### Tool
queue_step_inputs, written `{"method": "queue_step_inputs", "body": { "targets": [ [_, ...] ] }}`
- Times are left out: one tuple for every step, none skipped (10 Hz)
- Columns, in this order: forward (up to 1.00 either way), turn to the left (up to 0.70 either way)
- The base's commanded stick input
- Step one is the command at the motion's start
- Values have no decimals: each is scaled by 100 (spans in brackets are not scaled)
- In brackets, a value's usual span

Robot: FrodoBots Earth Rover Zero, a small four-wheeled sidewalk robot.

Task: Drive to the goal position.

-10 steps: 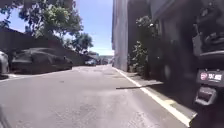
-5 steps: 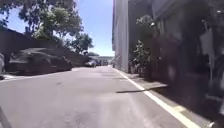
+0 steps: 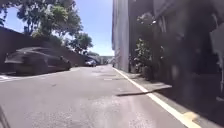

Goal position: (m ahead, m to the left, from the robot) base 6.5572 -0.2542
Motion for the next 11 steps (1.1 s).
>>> {"method": "queue_step_inputs", "body": {
  "targets": [
    [45, 0],
    [45, 0],
    [45, 0],
    [45, 0],
    [45, 0],
    [45, 0],
    [45, 0],
    [45, 0],
    [45, 0],
    [45, 0],
    [45, 0]
  ]
}}
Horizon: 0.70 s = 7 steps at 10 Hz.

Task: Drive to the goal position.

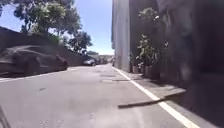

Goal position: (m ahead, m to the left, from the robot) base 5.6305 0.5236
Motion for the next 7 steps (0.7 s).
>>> {"method": "queue_step_inputs", "body": {
  "targets": [
    [45, 0],
    [45, 0],
    [45, 0],
    [45, 0],
    [45, 0],
    [45, 0],
    [45, 0]
  ]
}}
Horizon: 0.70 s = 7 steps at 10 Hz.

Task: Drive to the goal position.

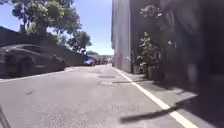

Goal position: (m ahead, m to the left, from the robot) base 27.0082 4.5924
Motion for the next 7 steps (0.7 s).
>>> {"method": "queue_step_inputs", "body": {
  "targets": [
    [45, 0],
    [45, 0],
    [45, 0],
    [45, 0],
    [45, 0],
    [45, 0],
    [45, 0]
  ]
}}
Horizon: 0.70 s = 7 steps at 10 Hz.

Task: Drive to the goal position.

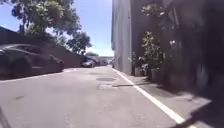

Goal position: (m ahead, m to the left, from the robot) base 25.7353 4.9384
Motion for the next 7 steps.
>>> {"method": "queue_step_inputs", "body": {
  "targets": [
    [45, 0],
    [45, 0],
    [45, 0],
    [45, 0],
    [45, 0],
    [45, 0],
    [45, 0]
  ]
}}
